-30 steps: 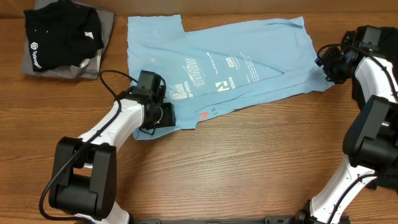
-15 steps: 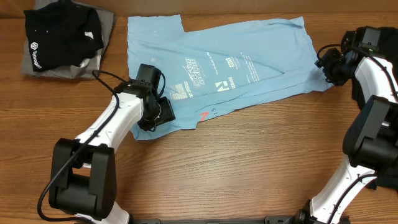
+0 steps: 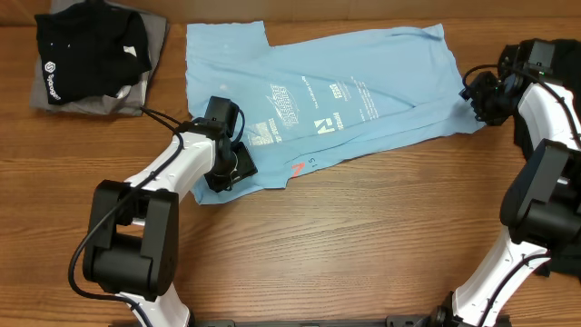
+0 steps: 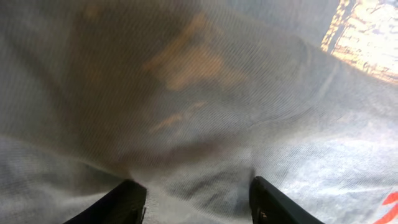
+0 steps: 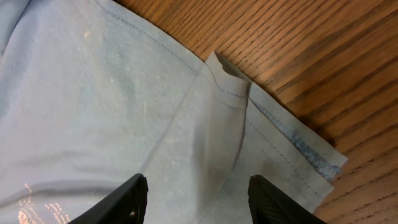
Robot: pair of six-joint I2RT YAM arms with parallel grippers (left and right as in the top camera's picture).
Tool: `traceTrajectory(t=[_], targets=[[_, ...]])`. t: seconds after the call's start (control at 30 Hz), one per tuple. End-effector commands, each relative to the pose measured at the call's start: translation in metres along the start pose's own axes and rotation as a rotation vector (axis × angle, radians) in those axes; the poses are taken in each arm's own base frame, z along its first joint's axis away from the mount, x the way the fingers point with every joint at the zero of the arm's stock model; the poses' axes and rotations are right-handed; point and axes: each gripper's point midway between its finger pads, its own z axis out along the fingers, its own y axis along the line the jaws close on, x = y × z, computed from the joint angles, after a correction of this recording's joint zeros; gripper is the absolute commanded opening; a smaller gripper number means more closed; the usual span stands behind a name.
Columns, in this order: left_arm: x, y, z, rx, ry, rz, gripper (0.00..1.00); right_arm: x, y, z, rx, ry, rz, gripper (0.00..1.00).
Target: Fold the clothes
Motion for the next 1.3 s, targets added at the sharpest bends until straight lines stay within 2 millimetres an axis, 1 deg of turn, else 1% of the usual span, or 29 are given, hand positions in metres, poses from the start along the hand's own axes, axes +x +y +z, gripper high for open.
traceTrajectory(t=[0.0,0.07,0.3,0.47,0.6,0.7,0.93,1.13,1.27], targets=[[0.001,0.002,0.006,-0.011,0.003,-0.012,0.52,-0.006,0.001,-0.001,0.008,-0.02,-0.009,0.56],[0.001,0.002,0.006,-0.011,0.003,-0.013,0.51,-0.007,0.001,-0.001,0.008,-0.021,-0.009,0.56],[0.0,0.002,0.004,-0.012,0.005,0.009,0.51,-0.007,0.002,-0.001,0.008,-0.023,-0.01,0.56],[0.006,0.008,0.002,-0.045,0.028,0.005,0.48,-0.008,-0.001,-0.001,0.021,-0.03,-0.01,0.56],[0.0,0.016,-0.002,-0.097,0.0,0.005,0.49,-0.008,-0.001,-0.001,0.021,-0.03,-0.009,0.56],[-0.004,0.018,-0.003,-0.112,-0.018,0.005,0.49,-0.008,-0.001,-0.001,0.021,-0.03,-0.01,0.56],[-0.012,0.016,-0.003,-0.109,-0.054,0.009,0.49,-0.008,-0.001,-0.001,0.021,-0.029,-0.01,0.56],[-0.019,0.011,-0.003,-0.087,-0.08,0.013,0.49,-0.007,-0.001,-0.001,0.023,-0.026,-0.009,0.56],[-0.019,0.01,-0.003,-0.084,-0.084,0.014,0.48,-0.006,-0.002,-0.001,0.025,-0.022,-0.008,0.56]])
